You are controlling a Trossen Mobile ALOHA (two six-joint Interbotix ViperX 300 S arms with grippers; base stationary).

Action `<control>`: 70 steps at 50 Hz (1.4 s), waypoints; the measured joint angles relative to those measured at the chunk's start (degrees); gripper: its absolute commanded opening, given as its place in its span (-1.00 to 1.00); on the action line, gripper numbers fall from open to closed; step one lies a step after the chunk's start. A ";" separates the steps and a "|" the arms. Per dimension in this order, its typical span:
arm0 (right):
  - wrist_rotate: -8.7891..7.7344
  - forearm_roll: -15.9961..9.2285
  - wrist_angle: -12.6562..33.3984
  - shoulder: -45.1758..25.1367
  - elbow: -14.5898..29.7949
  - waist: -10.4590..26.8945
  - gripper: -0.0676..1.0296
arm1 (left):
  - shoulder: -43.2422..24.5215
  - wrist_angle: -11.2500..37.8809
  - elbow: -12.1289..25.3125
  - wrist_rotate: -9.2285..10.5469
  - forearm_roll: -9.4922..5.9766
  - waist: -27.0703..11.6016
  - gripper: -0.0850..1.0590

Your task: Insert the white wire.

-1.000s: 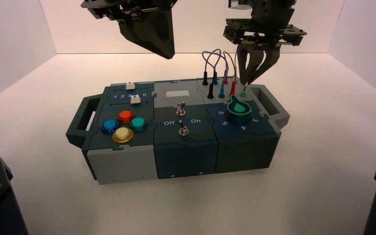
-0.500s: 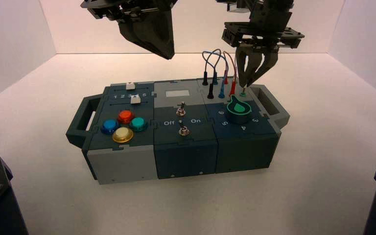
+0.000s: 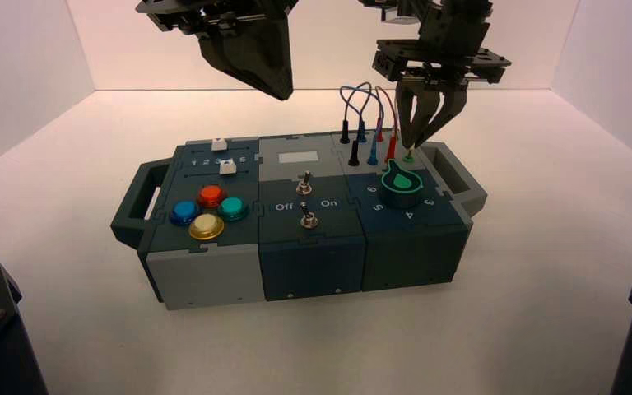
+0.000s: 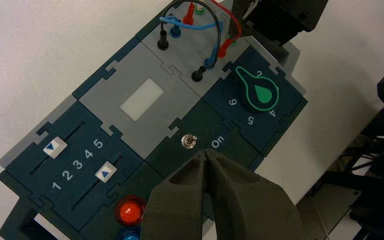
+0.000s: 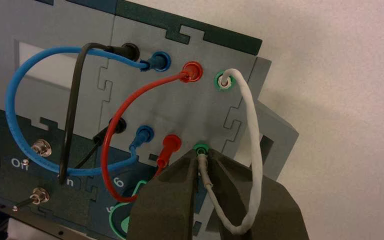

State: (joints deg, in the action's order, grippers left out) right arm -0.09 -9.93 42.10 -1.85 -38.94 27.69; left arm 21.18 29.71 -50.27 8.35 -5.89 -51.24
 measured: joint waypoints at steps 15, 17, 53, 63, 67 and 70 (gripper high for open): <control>0.18 -0.70 -0.18 0.00 0.00 0.44 -0.92 | 0.00 0.26 0.18 -0.26 0.09 0.00 -0.90; 0.26 -0.79 -0.09 0.00 0.09 0.62 -0.92 | 0.00 0.26 0.18 -0.26 0.18 0.00 -0.91; 0.97 -0.88 -0.62 0.09 -0.97 3.69 -0.92 | 0.09 0.26 0.18 -0.35 0.18 0.00 -0.91; 1.05 -0.79 -0.70 0.09 -1.05 5.19 -0.92 | 0.00 0.35 0.26 -0.35 0.09 0.00 -0.91; 1.14 -0.88 -0.70 0.09 -1.05 5.98 -0.92 | 0.00 0.26 0.26 -0.26 0.18 0.00 -0.91; 1.23 -0.88 -0.70 0.09 -1.05 6.50 -0.92 | -0.09 0.35 0.18 -0.35 0.09 0.00 -0.91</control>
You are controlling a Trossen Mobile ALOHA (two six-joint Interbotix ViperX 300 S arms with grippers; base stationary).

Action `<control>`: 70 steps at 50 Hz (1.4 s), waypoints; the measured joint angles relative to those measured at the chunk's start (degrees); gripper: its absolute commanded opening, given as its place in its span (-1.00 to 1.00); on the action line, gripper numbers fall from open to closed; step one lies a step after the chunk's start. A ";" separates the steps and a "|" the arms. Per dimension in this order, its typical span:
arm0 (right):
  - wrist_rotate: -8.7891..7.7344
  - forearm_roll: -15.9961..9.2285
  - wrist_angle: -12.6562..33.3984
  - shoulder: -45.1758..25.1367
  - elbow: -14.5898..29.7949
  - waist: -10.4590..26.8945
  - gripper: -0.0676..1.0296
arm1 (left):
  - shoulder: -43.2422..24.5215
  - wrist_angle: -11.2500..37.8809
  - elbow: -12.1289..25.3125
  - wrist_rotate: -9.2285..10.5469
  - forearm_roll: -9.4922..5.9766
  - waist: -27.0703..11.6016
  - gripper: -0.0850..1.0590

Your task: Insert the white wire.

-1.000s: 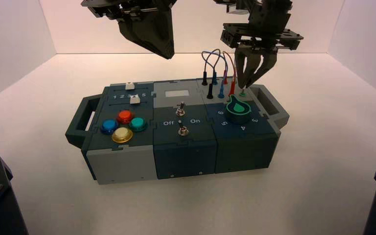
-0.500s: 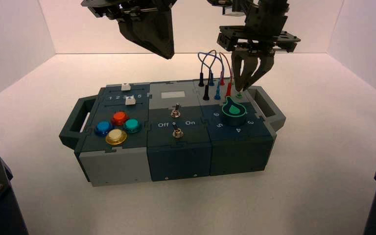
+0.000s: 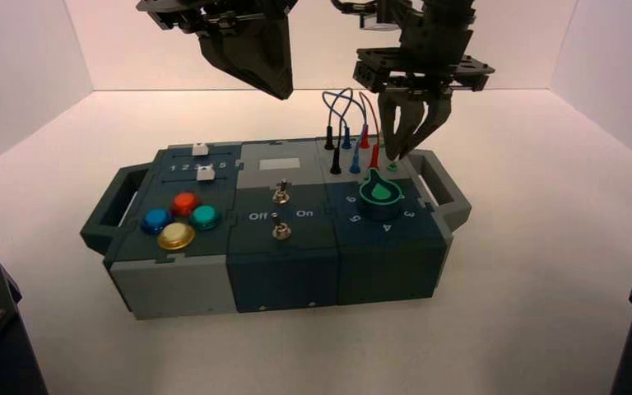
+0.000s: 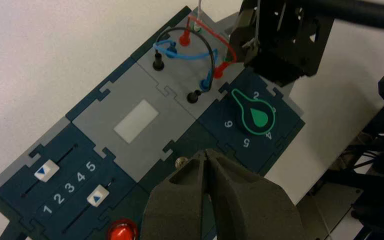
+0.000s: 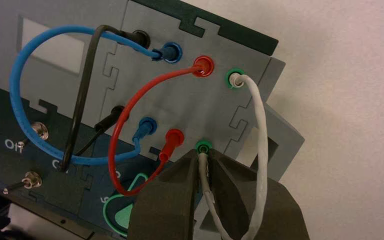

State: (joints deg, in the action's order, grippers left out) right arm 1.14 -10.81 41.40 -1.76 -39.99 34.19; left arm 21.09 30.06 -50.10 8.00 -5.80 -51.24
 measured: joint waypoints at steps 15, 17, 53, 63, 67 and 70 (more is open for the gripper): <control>0.26 0.26 0.09 -0.44 0.26 1.85 -0.92 | -0.44 -0.26 0.09 0.09 0.09 0.00 -0.91; 0.44 0.88 0.00 -0.97 0.44 2.29 -0.92 | -0.44 -0.26 0.00 0.00 0.09 0.00 -0.91; 3.43 6.59 0.88 -4.83 3.34 5.19 -0.57 | -0.53 -0.26 0.00 0.00 0.09 0.00 -0.91; 3.34 6.77 0.09 -4.39 3.34 5.71 -0.29 | -0.53 -0.35 0.09 0.00 0.18 0.00 -0.91; 3.60 6.94 0.26 -3.96 3.16 5.71 -0.29 | -0.44 -0.26 0.00 0.09 0.44 0.00 -0.91; 3.60 7.12 0.09 -3.69 3.08 5.62 -0.29 | -0.35 -0.26 0.00 0.00 0.62 0.00 -0.91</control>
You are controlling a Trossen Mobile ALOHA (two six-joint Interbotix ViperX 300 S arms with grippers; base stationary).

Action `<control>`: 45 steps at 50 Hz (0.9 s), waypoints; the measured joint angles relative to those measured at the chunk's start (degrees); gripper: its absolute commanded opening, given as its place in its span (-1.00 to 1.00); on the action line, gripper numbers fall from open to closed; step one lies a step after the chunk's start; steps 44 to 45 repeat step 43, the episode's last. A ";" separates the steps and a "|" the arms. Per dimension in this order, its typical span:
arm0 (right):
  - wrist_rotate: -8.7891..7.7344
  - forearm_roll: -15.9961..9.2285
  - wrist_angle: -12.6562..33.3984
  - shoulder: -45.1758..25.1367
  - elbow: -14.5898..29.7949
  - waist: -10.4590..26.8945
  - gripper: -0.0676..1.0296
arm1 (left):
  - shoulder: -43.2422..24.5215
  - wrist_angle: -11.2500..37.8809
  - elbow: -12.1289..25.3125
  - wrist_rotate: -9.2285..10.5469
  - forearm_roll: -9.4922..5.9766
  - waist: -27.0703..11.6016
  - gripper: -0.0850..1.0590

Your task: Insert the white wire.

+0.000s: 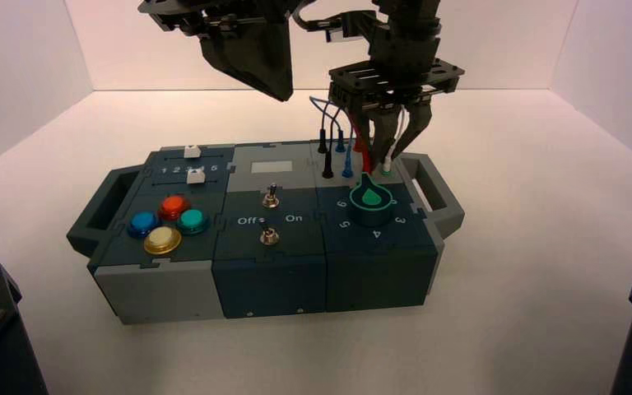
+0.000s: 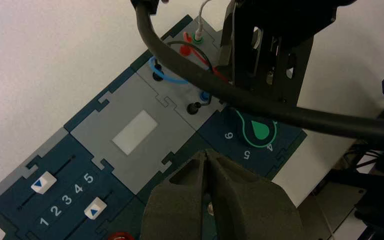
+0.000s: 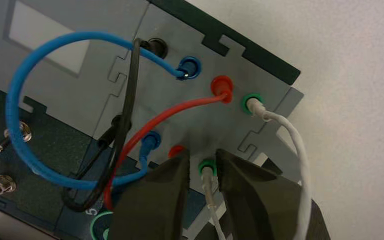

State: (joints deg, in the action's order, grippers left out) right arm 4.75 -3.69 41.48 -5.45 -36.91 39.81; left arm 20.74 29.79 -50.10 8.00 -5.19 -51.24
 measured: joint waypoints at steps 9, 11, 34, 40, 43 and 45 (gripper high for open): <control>0.70 1.76 1.85 1.49 -0.70 0.26 -0.29 | 0.09 -0.09 0.09 0.00 0.35 0.00 -0.91; 1.58 2.81 2.81 2.64 -1.05 0.62 -0.29 | 0.09 -0.09 0.00 0.00 0.35 0.00 -0.91; 2.81 5.27 9.84 11.51 -3.25 1.41 -0.23 | 1.23 -0.18 0.00 0.00 0.53 1.76 -0.91; 2.81 5.27 9.76 11.95 -4.75 1.41 -0.23 | 1.67 -0.18 0.00 0.00 0.70 2.37 -0.91; 2.81 5.27 9.40 11.95 -5.45 1.41 -0.23 | 1.76 -0.18 0.09 0.00 0.88 2.64 -0.91; 2.81 5.27 9.40 11.95 -5.45 1.41 -0.23 | 1.76 -0.18 0.09 0.00 0.88 2.64 -0.91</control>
